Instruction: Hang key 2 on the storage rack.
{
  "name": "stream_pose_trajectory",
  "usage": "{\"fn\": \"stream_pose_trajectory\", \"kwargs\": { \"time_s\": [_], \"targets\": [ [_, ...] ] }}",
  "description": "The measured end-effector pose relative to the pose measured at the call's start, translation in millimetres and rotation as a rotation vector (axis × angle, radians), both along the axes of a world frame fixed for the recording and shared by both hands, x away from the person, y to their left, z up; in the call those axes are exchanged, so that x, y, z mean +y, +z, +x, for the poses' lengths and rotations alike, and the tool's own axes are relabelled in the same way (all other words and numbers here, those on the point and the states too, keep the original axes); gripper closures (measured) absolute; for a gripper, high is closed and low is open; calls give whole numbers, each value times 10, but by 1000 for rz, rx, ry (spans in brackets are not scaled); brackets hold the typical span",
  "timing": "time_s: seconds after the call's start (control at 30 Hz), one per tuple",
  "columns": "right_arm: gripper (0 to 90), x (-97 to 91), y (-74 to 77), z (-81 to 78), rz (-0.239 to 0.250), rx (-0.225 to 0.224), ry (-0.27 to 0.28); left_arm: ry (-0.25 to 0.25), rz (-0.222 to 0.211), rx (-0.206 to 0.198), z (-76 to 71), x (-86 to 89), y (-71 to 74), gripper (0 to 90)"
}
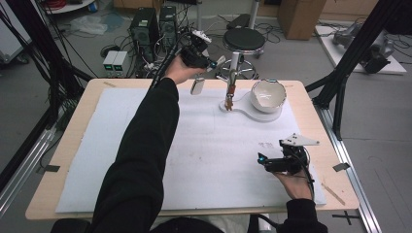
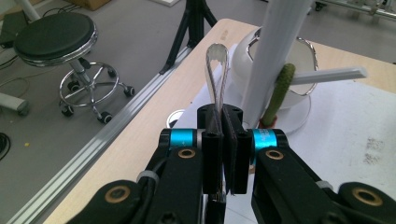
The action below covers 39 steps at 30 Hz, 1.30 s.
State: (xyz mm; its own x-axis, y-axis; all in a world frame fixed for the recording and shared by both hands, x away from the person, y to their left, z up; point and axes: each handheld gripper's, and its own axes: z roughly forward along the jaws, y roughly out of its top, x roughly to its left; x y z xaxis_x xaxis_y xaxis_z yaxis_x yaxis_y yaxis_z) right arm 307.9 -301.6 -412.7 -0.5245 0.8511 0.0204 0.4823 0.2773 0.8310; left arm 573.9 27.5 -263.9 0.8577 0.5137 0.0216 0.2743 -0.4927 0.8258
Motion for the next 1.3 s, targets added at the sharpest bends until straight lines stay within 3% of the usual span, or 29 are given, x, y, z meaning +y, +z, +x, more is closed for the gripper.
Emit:
{"fn": "stream_pose_trajectory", "kwargs": {
  "time_s": [0.3,0.97,1.17,1.3],
  "targets": [
    [7,-20,-5,-18,1,5,-7,1,-39,-8,35,-123,-23,866],
    [7,-42,-15,-67,-3,11,-19,-43,-54,-5,112,-432,-40,865],
    [7,-58,-18,-87,-4,11,-25,-36,-62,3,144,-453,-74,865],
    [7,-74,-27,-91,-10,10,-27,-25,-98,10,153,-459,-57,865]
  ]
}}
